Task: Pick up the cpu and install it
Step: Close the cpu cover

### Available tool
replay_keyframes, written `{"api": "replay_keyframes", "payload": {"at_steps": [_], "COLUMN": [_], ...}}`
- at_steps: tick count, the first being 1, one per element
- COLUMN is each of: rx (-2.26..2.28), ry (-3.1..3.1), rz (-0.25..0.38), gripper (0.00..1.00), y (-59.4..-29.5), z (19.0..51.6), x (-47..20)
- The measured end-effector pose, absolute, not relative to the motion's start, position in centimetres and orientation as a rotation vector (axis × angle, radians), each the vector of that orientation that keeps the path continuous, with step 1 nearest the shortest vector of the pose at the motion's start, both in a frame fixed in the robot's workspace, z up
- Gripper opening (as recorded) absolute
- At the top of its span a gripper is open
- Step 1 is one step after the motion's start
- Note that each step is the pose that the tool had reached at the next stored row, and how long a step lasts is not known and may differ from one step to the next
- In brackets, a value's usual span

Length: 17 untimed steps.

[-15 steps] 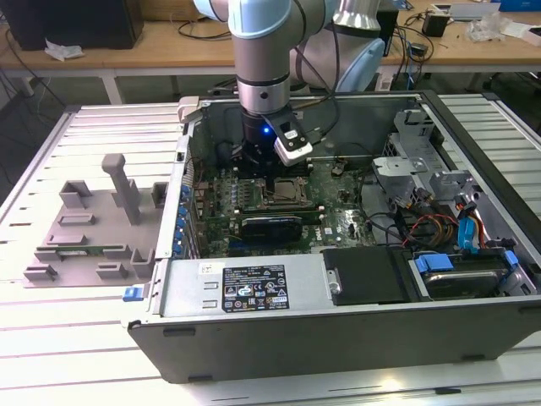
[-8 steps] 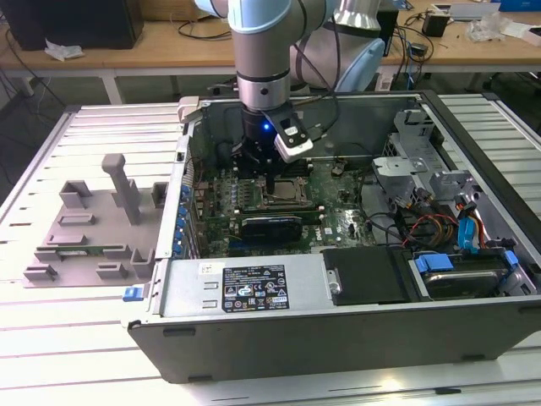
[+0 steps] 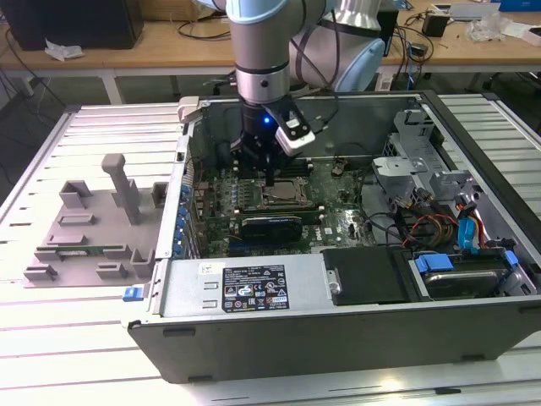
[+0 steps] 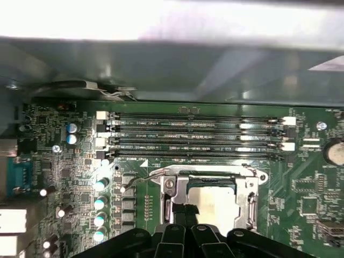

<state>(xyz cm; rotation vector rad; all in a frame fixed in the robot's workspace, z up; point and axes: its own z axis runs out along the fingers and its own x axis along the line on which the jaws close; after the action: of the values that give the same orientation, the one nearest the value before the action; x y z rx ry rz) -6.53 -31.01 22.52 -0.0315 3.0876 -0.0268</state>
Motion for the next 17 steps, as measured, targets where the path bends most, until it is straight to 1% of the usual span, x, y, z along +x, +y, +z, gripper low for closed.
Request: {"api": "replay_keyframes", "payload": {"at_steps": [3, 8, 17], "rx": [-0.034, -0.034, -0.034], "ry": [3.088, 3.088, 3.088], "rz": [-0.027, -0.027, -0.027], "gripper": [0.11, 0.11, 0.11], "y": [-31.0, -31.0, -31.0], "z": [23.8, 23.8, 23.8], "x": [-6.5, -6.4, -4.1]}}
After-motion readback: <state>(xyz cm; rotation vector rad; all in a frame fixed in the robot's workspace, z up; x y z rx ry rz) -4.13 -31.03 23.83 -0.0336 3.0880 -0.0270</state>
